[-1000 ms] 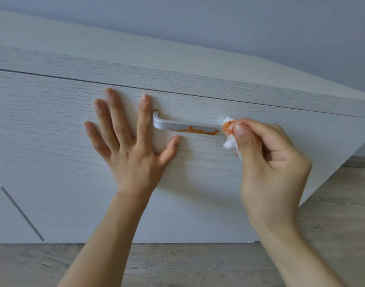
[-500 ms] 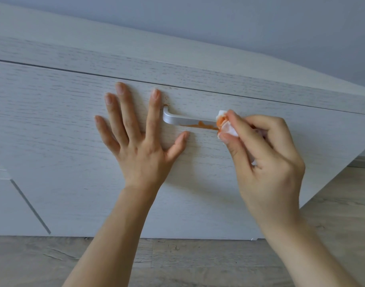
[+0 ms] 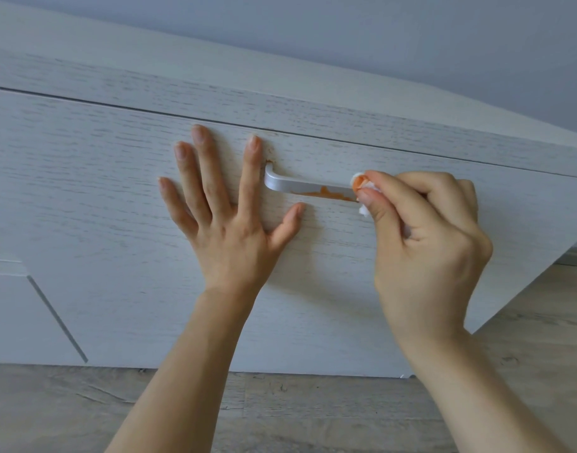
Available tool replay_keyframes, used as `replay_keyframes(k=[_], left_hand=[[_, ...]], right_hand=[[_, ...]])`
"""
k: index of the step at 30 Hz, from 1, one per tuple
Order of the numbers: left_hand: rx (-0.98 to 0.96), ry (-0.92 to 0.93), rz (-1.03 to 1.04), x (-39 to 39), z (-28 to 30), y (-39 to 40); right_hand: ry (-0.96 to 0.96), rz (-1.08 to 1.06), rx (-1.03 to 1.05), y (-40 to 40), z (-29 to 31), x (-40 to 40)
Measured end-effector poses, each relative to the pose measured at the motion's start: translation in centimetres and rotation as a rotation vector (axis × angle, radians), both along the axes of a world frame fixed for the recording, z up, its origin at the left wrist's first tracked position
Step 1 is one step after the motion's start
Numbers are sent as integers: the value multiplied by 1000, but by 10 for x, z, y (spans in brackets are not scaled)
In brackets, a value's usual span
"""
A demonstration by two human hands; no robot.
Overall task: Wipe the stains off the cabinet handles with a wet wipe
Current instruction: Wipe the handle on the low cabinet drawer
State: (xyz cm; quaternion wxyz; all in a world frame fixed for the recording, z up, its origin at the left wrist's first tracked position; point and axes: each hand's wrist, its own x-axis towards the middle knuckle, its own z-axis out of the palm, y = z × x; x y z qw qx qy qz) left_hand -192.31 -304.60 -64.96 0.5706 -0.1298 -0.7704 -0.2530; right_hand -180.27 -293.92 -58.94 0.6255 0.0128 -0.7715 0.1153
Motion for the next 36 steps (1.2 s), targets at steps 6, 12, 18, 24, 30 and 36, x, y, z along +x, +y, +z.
replay_keyframes(k=[6, 12, 18, 24, 30, 36], left_hand=[[-8, 4, -10, 1, 0, -2], [0, 1, -20, 1, 0, -2], [0, 0, -17, 0, 0, -3], [-1, 9, -16, 0, 0, -2], [0, 8, -29, 2, 1, -1], [3, 11, -36, 1, 0, 0]], right_hand=[[-16, 108, -114, 0, 2, 5], [-63, -12, 53, 2, -2, 0], [-26, -57, 173, 10, -5, -5], [17, -37, 202, 14, -9, -8], [20, -58, 353, 21, -9, -14], [57, 15, 268, 19, -8, -14]])
